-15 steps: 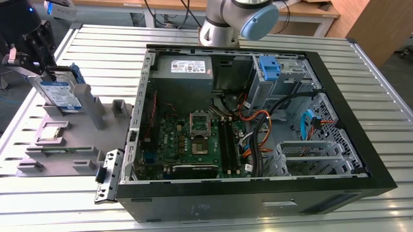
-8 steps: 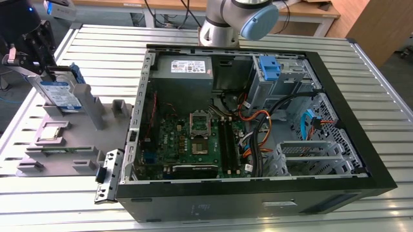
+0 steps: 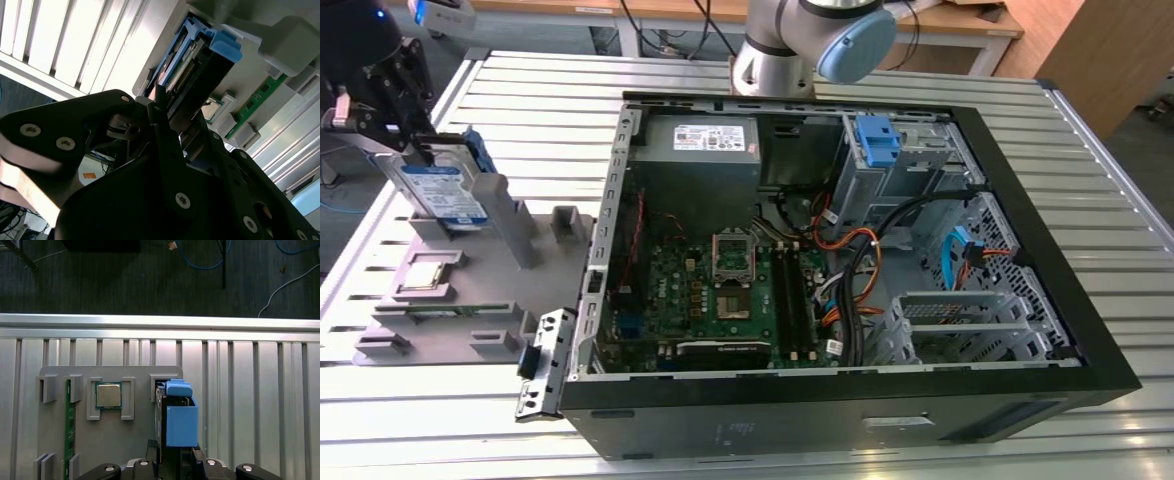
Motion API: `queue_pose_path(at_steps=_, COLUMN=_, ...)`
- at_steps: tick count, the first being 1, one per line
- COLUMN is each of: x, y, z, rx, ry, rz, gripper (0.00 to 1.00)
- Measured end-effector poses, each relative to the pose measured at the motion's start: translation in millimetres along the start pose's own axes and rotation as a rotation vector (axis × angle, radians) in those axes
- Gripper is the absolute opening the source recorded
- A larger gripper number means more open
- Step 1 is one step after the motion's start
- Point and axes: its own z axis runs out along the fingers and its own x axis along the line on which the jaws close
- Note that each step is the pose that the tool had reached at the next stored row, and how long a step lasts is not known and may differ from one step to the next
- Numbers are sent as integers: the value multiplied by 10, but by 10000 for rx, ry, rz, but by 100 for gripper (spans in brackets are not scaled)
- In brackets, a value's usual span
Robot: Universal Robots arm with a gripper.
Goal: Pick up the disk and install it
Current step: 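Pick up the disk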
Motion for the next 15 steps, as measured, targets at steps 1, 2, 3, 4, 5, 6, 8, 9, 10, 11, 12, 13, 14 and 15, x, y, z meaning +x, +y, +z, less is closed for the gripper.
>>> queue_pose_path(at_steps=1, x=0, y=0, z=-1, rx=0, ry=1, rz=0, gripper=35)
queue_pose_path(at_steps=2, x=0, y=0, z=-5, rx=0, ry=0, rz=0, gripper=35)
queue_pose_path(at_steps=3, x=-1, y=0, z=-9, rx=1, ry=0, rz=0, gripper=35)
queue_pose_path(at_steps=4, x=-1, y=0, z=-10, rx=0, ry=0, rz=0, gripper=35)
queue_pose_path(at_steps=5, x=-1, y=0, z=-11, rx=0, ry=1, rz=0, gripper=35)
queue_pose_path(at_steps=6, x=-1, y=0, z=-12, rx=0, ry=1, rz=0, gripper=35)
queue_pose_path(at_steps=8, x=-1, y=0, z=-13, rx=1, ry=0, rz=0, gripper=35)
queue_pose_path(at_steps=9, x=-1, y=0, z=-14, rx=0, ry=0, rz=0, gripper=35)
queue_pose_path(at_steps=10, x=-1, y=0, z=-15, rx=0, ry=1, rz=0, gripper=35)
queue_pose_path(at_steps=11, x=-1, y=1, z=-18, rx=-1, ry=1, rz=0, gripper=35)
queue_pose_path(at_steps=12, x=-1, y=1, z=-25, rx=-5, ry=3, rz=1, gripper=35)
queue_pose_path(at_steps=13, x=-2, y=1, z=-32, rx=-4, ry=2, rz=0, gripper=35)
queue_pose_path(at_steps=14, x=-2, y=1, z=-40, rx=-1, ry=1, rz=0, gripper=35)
queue_pose_path(at_steps=15, x=-3, y=2, z=-51, rx=-1, ry=1, rz=0, gripper=35)
